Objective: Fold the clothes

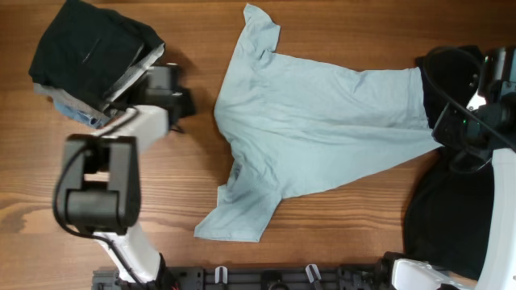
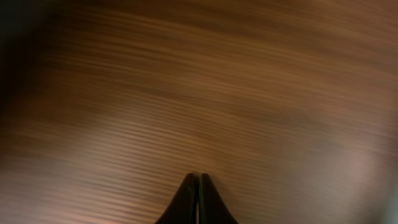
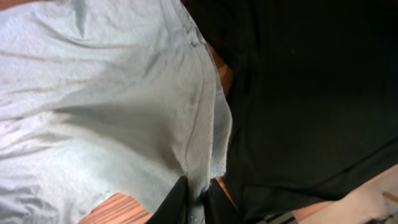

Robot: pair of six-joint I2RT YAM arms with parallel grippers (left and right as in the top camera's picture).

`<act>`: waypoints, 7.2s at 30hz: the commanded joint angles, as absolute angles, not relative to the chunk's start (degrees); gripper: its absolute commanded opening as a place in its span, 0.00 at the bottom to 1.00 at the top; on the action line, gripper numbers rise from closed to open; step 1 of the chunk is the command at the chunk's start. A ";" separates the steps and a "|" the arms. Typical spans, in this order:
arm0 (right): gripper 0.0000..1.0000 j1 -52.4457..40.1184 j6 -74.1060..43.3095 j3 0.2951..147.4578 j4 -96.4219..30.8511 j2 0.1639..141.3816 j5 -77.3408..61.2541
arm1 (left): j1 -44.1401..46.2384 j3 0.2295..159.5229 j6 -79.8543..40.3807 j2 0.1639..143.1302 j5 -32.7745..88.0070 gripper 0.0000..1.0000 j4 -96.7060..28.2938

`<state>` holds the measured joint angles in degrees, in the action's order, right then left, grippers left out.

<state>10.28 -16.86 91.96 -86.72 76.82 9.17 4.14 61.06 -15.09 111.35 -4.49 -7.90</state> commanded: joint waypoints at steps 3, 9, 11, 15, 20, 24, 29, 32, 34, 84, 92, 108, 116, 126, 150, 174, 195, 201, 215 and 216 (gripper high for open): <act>0.84 10.20 -17.61 91.37 -87.07 76.95 10.50 | -0.67 68.93 -8.80 110.61 4.47 0.14 -17.15; 0.86 10.20 -11.68 91.37 -78.06 79.57 -3.03 | 3.99 67.40 -3.36 110.02 22.39 0.39 -29.91; 0.86 10.15 -11.51 91.37 -75.35 81.03 -7.16 | 7.40 65.58 -3.36 112.62 24.71 0.51 -27.77; 0.85 10.15 -11.55 91.37 -74.65 83.09 -7.99 | 13.37 65.52 -3.44 117.01 28.53 0.68 -24.18; 0.85 10.15 -11.55 91.37 -74.43 83.26 -7.99 | 13.76 67.31 -3.70 114.63 26.85 0.04 -31.62; 0.85 10.15 -10.48 91.37 -74.13 83.26 -7.97 | 5.80 75.20 -3.64 103.94 18.31 0.04 -47.92; 0.85 10.15 -10.50 91.37 -73.34 83.26 -7.97 | 11.92 77.65 -7.99 97.56 21.58 0.04 -38.70; 0.85 10.15 -10.50 91.37 -73.36 83.26 -7.99 | 17.56 77.65 -7.99 100.53 19.75 0.29 -37.54; 0.85 10.15 -10.50 91.37 -73.36 83.26 -7.97 | 20.16 77.65 -7.97 102.80 16.32 0.46 -38.79; 0.64 10.15 -11.27 66.96 -61.14 94.32 -14.92 | 3.07 99.39 -3.18 109.78 6.96 0.63 -71.16; 0.50 10.13 -10.52 48.56 -34.87 94.41 -21.39 | 3.46 82.37 -3.20 109.89 13.10 0.65 -70.78; 0.64 19.59 -14.96 57.43 -21.45 93.65 -21.50 | 4.54 70.89 -3.20 109.89 18.46 0.69 -61.89; 0.68 19.59 -10.52 57.43 -33.04 91.70 -24.99 | 8.84 60.93 -3.40 109.89 18.61 0.63 -57.21; 0.61 19.57 -18.44 54.54 -49.19 89.58 -14.22 | 2.61 66.74 -3.40 104.81 18.31 0.51 -63.37; 0.04 19.49 -13.74 49.45 -33.71 75.83 -27.11 | 5.89 57.95 -3.40 104.27 19.42 0.36 -43.68; 0.04 19.49 -12.19 122.43 -80.34 72.10 -22.65 | -20.43 137.16 -3.42 73.91 10.98 0.04 -74.89; 0.04 19.57 -11.66 122.67 -49.69 94.04 -31.27 | -11.35 140.68 -6.57 105.38 39.86 0.04 -46.76; 0.04 18.50 -5.28 122.13 -79.75 100.36 -22.46 | -3.42 140.59 7.55 112.16 16.58 0.04 -84.38; 0.04 18.50 -2.72 122.30 -84.60 75.77 -24.86 | -2.15 140.59 5.04 87.57 5.85 0.04 -91.81; 0.04 18.50 -3.44 122.30 -83.94 73.32 -24.84 | -2.15 140.59 4.56 85.54 5.58 0.04 -91.68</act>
